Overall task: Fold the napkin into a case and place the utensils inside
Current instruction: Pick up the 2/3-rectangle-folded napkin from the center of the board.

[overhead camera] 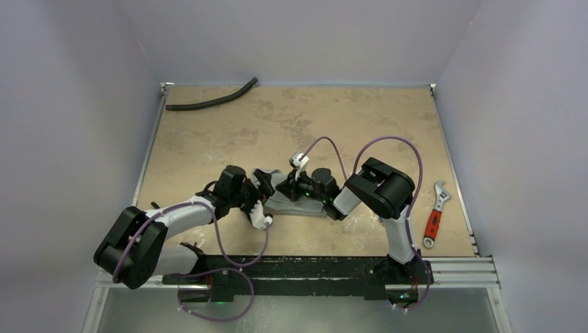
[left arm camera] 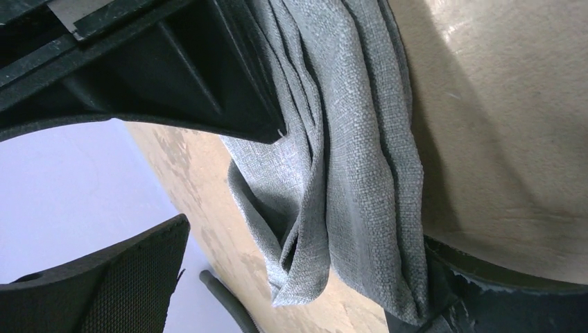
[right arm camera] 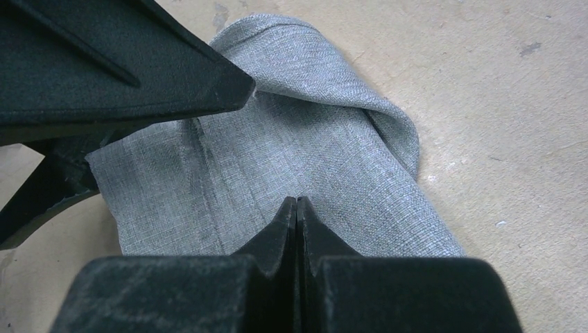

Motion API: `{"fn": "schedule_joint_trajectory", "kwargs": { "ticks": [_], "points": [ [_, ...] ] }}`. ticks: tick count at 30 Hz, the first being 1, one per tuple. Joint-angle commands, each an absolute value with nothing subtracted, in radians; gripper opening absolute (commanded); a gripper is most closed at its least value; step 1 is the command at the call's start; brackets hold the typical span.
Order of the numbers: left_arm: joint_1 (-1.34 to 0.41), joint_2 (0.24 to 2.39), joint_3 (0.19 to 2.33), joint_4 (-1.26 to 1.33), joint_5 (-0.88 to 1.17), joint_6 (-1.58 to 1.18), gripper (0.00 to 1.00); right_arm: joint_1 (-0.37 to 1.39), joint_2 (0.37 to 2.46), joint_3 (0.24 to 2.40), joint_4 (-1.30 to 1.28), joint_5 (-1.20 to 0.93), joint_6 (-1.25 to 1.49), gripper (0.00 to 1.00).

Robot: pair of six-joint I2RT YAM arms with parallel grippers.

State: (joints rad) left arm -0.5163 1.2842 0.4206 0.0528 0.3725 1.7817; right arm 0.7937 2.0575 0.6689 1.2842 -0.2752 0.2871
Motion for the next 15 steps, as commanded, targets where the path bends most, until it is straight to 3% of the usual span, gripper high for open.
{"fn": "schedule_joint_trajectory", "kwargs": {
  "ticks": [1,15],
  "points": [
    [-0.511,1.312,0.431,-0.021,0.46,1.646,0.98,0.804,2.084,0.655,1.235,-0.283,0.291,0.0],
    [-0.511,1.18,0.463,-0.185,0.539,1.579,0.98,0.804,2.089,0.672,1.199,-0.272,0.288,0.0]
  ]
}}
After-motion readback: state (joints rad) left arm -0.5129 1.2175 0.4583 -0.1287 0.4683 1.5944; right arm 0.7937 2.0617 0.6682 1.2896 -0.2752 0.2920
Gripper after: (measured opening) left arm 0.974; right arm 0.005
